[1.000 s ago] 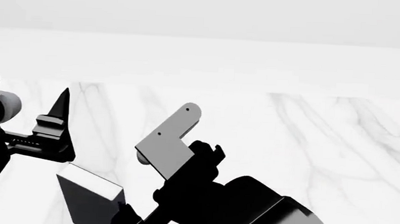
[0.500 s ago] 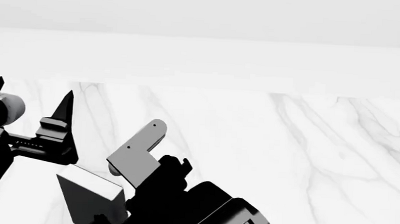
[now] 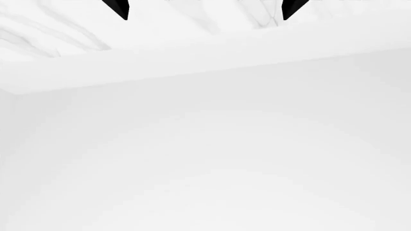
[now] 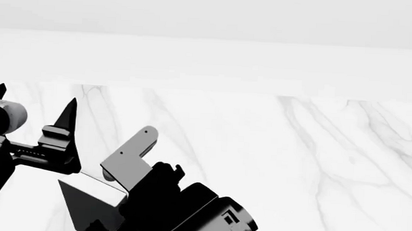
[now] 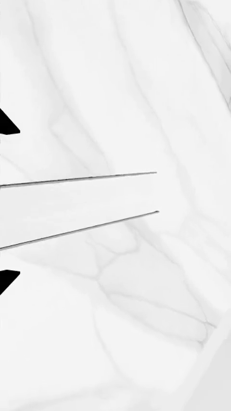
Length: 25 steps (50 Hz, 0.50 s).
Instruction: Pick up the book on the left and place it on top of the shelf.
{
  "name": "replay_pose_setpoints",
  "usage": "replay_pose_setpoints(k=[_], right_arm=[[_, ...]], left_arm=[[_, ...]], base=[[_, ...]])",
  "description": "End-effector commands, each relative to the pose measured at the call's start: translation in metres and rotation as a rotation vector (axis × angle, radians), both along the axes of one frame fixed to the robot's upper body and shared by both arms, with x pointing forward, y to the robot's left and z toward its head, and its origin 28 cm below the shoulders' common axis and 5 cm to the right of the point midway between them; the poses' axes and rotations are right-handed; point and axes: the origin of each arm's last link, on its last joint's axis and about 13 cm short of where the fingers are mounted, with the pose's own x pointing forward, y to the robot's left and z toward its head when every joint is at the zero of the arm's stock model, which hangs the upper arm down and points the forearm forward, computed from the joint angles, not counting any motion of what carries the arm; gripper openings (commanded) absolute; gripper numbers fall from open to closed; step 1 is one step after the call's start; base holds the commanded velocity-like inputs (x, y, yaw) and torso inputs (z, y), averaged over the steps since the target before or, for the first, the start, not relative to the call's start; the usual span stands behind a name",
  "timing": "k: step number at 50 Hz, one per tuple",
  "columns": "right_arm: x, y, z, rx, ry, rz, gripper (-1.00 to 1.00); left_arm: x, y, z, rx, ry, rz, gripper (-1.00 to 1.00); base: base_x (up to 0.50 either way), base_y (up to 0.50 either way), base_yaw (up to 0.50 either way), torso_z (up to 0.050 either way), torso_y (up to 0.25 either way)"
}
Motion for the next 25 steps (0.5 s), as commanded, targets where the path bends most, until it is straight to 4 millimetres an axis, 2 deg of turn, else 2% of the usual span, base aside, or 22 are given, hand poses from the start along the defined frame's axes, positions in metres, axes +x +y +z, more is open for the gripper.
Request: replay_pose_setpoints(k=[1, 14, 15, 25], right_arm=[[0.009, 0.004, -0.007, -0.004, 0.016, 0.014, 1.0], [0.011, -0.003, -0.018, -0.052, 0.036, -0.003, 1.0], [0.011, -0.003, -0.018, -0.052, 0.028, -0.006, -1.0], [0.011, -0.001, -0.019, -0.039, 0.018, 0.006, -1.0]], left_arm=[[0.003, 0.003, -0.002, -0.016, -0.002, 0.019, 1.0], [0.001, 0.005, -0.005, -0.019, 0.003, 0.025, 1.0], [0.001, 0.005, -0.004, -0.019, 0.002, 0.025, 1.0], [0.002, 0.005, -0.007, -0.017, 0.008, 0.024, 1.0]], base=[[0.0, 0.0, 0.0, 0.0, 0.0], [0.0, 0.0, 0.0, 0.0, 0.0], [0.0, 0.0, 0.0, 0.0, 0.0], [0.0, 0.0, 0.0, 0.0, 0.0]])
